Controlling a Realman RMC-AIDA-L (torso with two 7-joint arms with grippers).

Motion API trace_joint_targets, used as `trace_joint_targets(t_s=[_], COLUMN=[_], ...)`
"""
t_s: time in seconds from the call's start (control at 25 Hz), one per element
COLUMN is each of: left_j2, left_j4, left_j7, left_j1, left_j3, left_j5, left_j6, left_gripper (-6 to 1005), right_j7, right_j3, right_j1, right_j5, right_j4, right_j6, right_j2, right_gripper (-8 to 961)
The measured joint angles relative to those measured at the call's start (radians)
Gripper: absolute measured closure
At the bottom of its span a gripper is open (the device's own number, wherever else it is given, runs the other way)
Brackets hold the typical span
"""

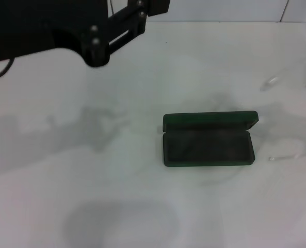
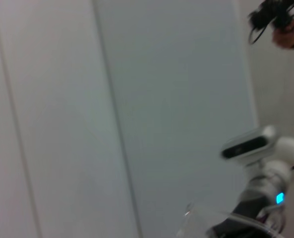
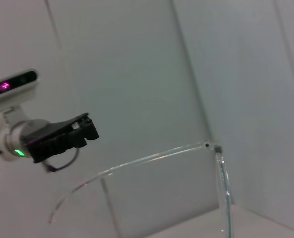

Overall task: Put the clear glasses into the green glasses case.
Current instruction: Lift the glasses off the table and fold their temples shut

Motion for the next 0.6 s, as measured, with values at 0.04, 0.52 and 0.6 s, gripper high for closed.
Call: trace_joint_targets(t_s=[0.04, 0.52, 0.6], left_j2=[0.000, 0.001, 0.001], left_j4=[-0.016, -0.100, -0.163], left_j7=[0.015, 0.050, 0.050], left_j1=[-0.002, -0.041, -0.072], left_j3=[0.000, 0.006, 0.016], left_j5=[-0.015, -0.089, -0.132], left_j6=[0.014, 0.098, 0.131], left_gripper=[659, 932, 932], right_j7=[-0.015, -0.121, -0.137], right_j3=[-0.015, -0.262, -0.293], right_j1=[0.012, 0.073, 0.081], right_j5=[-0.001, -0.016, -0.016], right_j4=[0.025, 0.110, 0.118], right_j6=[0.002, 0.108, 0.124], right_j2=[0.003, 0.082, 0.090], right_gripper=[850, 850, 850])
